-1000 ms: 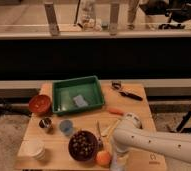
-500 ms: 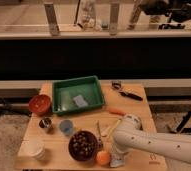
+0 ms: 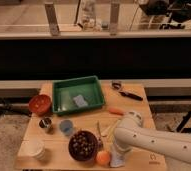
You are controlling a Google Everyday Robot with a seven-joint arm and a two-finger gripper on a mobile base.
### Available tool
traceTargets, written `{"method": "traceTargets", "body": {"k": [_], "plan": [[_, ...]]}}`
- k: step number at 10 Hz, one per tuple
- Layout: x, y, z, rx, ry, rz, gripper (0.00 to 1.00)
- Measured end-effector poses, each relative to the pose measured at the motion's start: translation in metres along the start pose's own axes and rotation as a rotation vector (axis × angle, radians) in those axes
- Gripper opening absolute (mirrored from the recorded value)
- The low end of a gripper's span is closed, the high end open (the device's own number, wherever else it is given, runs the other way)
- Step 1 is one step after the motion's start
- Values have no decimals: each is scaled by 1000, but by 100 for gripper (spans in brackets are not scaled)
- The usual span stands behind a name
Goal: Place towel in metal cup
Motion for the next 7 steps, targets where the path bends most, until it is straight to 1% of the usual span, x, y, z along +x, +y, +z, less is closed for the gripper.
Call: {"method": "traceTargets", "body": {"k": [1, 2, 4, 6, 7], "plan": [[1, 0, -1, 0, 1, 1, 7], [2, 2, 4, -4, -3, 5, 15], [11, 4, 15, 2, -17, 21, 36], [12, 1, 9, 2, -25, 24, 55], [16, 2, 4, -1, -26, 32, 68]]}}
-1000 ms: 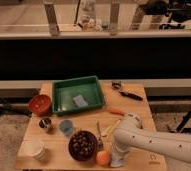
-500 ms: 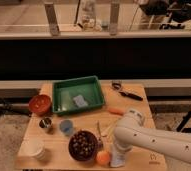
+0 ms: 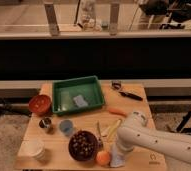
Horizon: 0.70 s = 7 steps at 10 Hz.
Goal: Place towel in metal cup
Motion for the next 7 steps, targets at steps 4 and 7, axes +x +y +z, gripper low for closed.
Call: {"method": "traceTargets", "body": {"k": [4, 7], "plan": [[3, 3, 5, 9, -6, 7, 80], [3, 3, 5, -6, -12, 12, 80]]}}
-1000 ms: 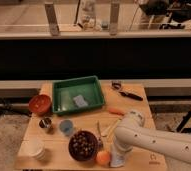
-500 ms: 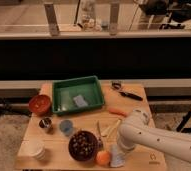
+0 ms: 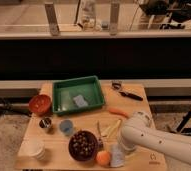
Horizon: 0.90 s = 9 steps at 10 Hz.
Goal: Place towel in metal cup
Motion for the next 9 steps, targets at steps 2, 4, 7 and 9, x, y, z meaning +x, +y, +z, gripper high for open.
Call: {"method": "traceTargets", "body": {"k": [2, 4, 7, 9], "plan": [[1, 2, 10, -5, -1, -3, 80], [-1, 2, 23, -2, -7, -8, 80], [-2, 2, 24, -10, -13, -8, 80], [-1, 3, 30, -17, -15, -6, 80]]}}
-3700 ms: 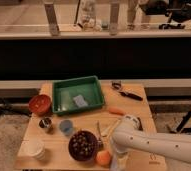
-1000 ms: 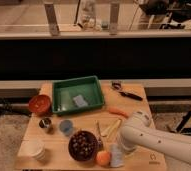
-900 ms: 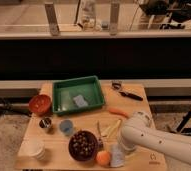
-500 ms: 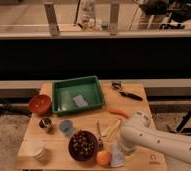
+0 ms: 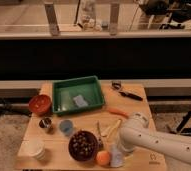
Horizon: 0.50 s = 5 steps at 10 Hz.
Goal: Place towel in metal cup
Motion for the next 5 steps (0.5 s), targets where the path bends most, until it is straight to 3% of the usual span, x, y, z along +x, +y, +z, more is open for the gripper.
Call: {"method": "traceTargets", "body": {"k": [3, 5], "plan": [[-2, 0, 7, -6, -7, 3, 80], [-3, 0, 11, -13, -11, 3, 75]]}}
